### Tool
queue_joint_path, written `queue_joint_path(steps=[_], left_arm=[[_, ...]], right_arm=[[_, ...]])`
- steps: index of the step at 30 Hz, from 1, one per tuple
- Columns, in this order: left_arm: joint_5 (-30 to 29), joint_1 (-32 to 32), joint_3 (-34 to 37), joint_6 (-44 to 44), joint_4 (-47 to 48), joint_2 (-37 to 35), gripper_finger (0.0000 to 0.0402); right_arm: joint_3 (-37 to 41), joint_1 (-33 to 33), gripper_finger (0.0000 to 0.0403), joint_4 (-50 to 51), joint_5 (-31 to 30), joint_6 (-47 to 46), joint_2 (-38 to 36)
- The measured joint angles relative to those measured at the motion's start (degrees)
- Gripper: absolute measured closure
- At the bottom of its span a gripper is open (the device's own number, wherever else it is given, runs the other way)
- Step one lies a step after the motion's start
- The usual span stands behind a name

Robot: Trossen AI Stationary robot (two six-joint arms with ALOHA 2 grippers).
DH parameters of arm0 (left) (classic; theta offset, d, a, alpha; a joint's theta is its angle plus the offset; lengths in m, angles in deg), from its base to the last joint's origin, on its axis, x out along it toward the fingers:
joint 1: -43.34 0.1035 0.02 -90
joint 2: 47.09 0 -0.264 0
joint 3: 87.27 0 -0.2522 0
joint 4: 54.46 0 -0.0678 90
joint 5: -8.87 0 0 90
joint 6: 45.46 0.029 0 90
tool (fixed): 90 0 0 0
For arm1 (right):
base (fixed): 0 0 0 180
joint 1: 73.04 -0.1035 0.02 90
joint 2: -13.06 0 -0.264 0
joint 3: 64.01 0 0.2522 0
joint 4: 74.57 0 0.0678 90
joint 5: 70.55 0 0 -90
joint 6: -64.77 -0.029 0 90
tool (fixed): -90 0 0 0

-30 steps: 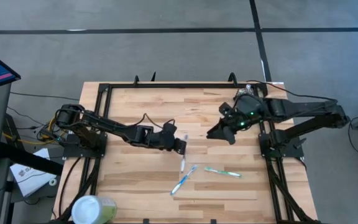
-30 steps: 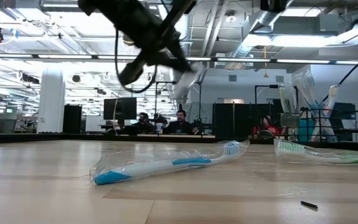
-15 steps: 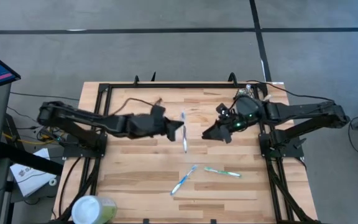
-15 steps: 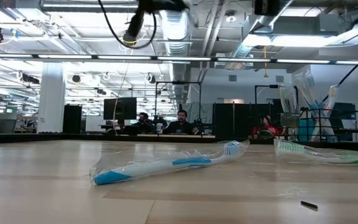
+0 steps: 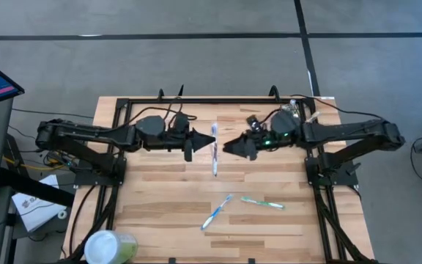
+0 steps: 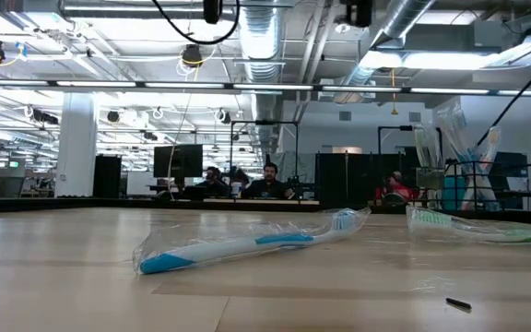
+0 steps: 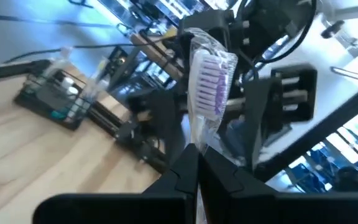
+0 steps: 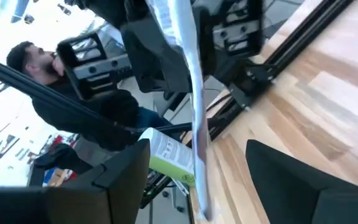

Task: Pick & Place toothbrushing station
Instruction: Put the purple toothbrush in the left section of wire organizer

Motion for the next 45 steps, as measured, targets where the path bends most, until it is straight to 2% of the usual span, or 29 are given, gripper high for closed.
queue_joint_path(steps=[5,18,37,45], left_arm=[[0.7,0.1,0.0,0.9,-0.1,0.3,0.0401],[1.7,0.9,0.0,-0.4,-0.2,0.2,0.0401],[4.9,2.0,0.0,-0.7,-0.3,0.2,0.0401],[5.3,1.5,0.0,-0.6,-0.5,0.2,0.0401]], right_arm=[[-0.9,0.2,0.0145,-3.9,-0.1,-0.9,4.3],[-3.2,1.6,0.0153,-5.7,1.7,1.4,6.4],[-3.1,2.6,0.0267,-5.5,3.3,1.5,6.4],[-3.1,2.5,0.0287,-5.5,3.3,1.7,6.4]])
